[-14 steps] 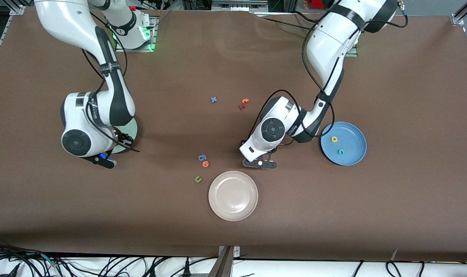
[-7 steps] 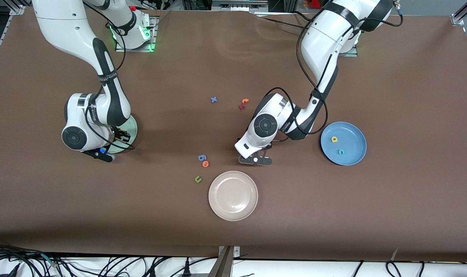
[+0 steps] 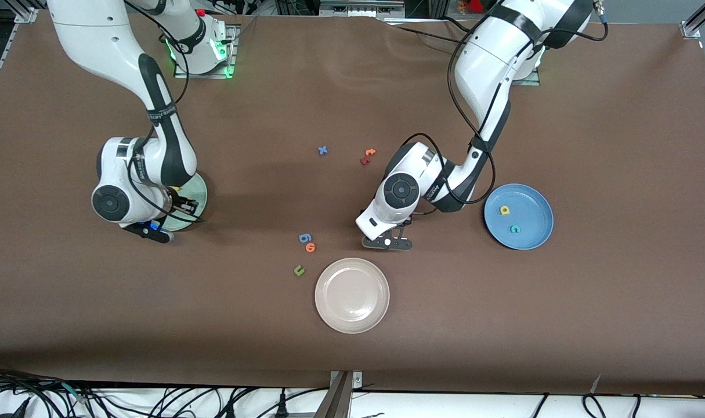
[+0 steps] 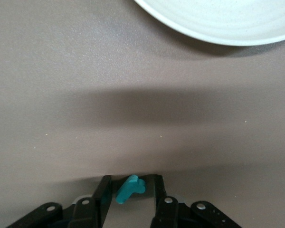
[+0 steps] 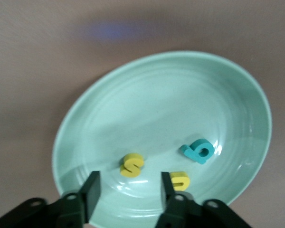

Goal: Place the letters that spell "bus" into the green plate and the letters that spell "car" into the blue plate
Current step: 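Grasp the teal letter with the left gripper while the right gripper withdraws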

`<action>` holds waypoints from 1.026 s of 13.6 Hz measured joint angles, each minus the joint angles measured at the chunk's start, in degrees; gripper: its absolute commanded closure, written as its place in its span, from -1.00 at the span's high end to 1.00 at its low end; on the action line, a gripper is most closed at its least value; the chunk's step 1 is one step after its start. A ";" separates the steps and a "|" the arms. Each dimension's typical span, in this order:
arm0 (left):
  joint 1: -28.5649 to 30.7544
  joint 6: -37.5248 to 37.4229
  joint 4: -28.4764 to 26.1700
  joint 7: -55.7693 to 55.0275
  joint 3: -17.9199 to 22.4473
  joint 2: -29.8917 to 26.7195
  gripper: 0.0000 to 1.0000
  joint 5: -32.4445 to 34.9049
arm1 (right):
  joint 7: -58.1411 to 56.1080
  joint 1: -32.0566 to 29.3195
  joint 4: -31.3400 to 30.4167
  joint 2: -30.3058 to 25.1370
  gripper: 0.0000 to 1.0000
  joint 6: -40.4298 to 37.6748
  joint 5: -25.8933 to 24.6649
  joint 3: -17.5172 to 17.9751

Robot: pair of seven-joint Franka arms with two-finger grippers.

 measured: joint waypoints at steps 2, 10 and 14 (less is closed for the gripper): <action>0.00 -0.15 0.04 -0.21 0.05 -0.01 -0.38 0.13 | -0.05 0.03 1.84 -3.40 0.99 -3.74 0.00 -0.74; -0.10 -0.39 0.10 -3.45 0.23 -0.06 -0.70 0.53 | -0.92 0.02 19.94 -10.52 0.99 -26.95 -0.01 -5.70; -0.10 -0.40 0.12 -3.71 0.24 -0.06 -0.73 0.53 | -9.27 0.08 28.03 -10.51 0.99 -33.36 1.20 -10.30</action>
